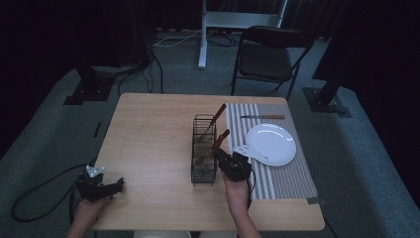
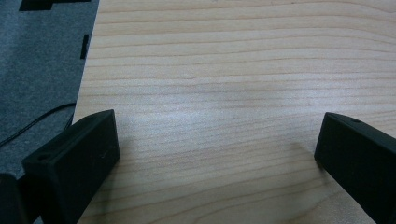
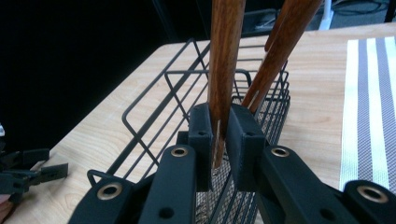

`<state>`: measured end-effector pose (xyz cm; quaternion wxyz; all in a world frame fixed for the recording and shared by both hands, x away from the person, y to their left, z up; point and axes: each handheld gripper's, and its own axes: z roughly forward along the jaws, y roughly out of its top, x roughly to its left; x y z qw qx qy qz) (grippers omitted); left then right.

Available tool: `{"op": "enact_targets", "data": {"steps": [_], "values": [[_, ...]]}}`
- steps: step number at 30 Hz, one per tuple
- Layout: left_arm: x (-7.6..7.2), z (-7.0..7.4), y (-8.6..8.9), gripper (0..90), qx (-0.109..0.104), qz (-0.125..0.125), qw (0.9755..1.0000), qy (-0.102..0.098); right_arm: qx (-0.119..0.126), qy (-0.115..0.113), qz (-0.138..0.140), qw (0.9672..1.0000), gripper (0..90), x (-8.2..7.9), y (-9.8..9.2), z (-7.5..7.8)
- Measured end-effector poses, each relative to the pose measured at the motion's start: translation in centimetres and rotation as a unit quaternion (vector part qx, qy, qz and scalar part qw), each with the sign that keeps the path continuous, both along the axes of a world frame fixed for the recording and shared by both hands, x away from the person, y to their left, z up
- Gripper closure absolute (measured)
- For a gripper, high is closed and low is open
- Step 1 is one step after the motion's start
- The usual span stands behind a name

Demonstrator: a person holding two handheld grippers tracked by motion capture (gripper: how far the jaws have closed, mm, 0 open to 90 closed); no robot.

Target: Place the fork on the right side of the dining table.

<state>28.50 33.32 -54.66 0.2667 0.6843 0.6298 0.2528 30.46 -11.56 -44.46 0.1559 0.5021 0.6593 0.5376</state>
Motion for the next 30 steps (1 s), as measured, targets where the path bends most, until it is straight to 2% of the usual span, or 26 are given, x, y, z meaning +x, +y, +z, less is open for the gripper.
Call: {"op": "enact_targets", "data": {"steps": [8, 13, 14, 15, 16, 17, 20, 21, 24, 25, 28, 30], "values": [[0.0, 0.0, 0.0, 0.3, 0.001, -0.001, 1.0000, 0.001, -0.002, -0.018, -0.004, 0.9998, 81.1, -0.2, 0.0, 1.3], [0.0, 0.0, 0.0, 0.3, 0.001, -0.001, 1.0000, 0.002, 0.007, -0.042, -0.002, 0.9991, 81.0, -0.9, -0.4, 3.4], [0.0, 0.0, 0.0, 0.3, 0.001, -0.001, 1.0000, 0.002, 0.007, -0.042, -0.002, 0.9991, 81.0, -0.9, -0.4, 3.4], [0.0, 0.0, 0.0, 0.3, 0.000, -0.001, 1.0000, 0.001, 0.014, -0.052, 0.000, 0.9985, 81.0, -1.2, -0.7, 4.3], [0.0, 0.0, 0.0, 0.3, 0.000, -0.001, 1.0000, 0.001, 0.014, -0.052, 0.000, 0.9985, 81.0, -1.2, -0.7, 4.3], [0.0, 0.0, 0.0, 0.3, 0.000, 0.000, 1.0000, 0.000, 0.021, -0.063, -0.001, 0.9978, 81.1, -1.7, -1.1, 5.3], [0.0, 0.0, 0.0, 0.3, 0.002, -0.001, 1.0000, 0.000, 0.023, -0.072, -0.002, 0.9971, 81.0, -2.0, -1.4, 6.0], [0.0, 0.0, 0.0, 0.3, 0.001, -0.001, 1.0000, 0.000, 0.026, -0.083, -0.004, 0.9962, 81.0, -2.5, -1.9, 6.9], [0.0, 0.0, 0.0, 0.3, 0.001, -0.001, 1.0000, 0.000, 0.028, -0.092, -0.008, 0.9953, 81.0, -3.0, -2.4, 7.8], [0.0, 0.0, 0.0, 0.2, 0.001, -0.001, 1.0000, 0.000, 0.026, -0.102, -0.015, 0.9943, 81.0, -3.5, -3.1, 8.6], [0.0, 0.0, 0.0, 0.3, 0.001, -0.001, 1.0000, 0.001, 0.026, -0.109, -0.022, 0.9935, 81.0, -3.9, -3.9, 9.1], [0.0, 0.0, 0.0, 0.3, 0.001, -0.001, 1.0000, 0.000, 0.025, -0.114, -0.035, 0.9926, 81.1, -4.4, -5.2, 9.4]]}}
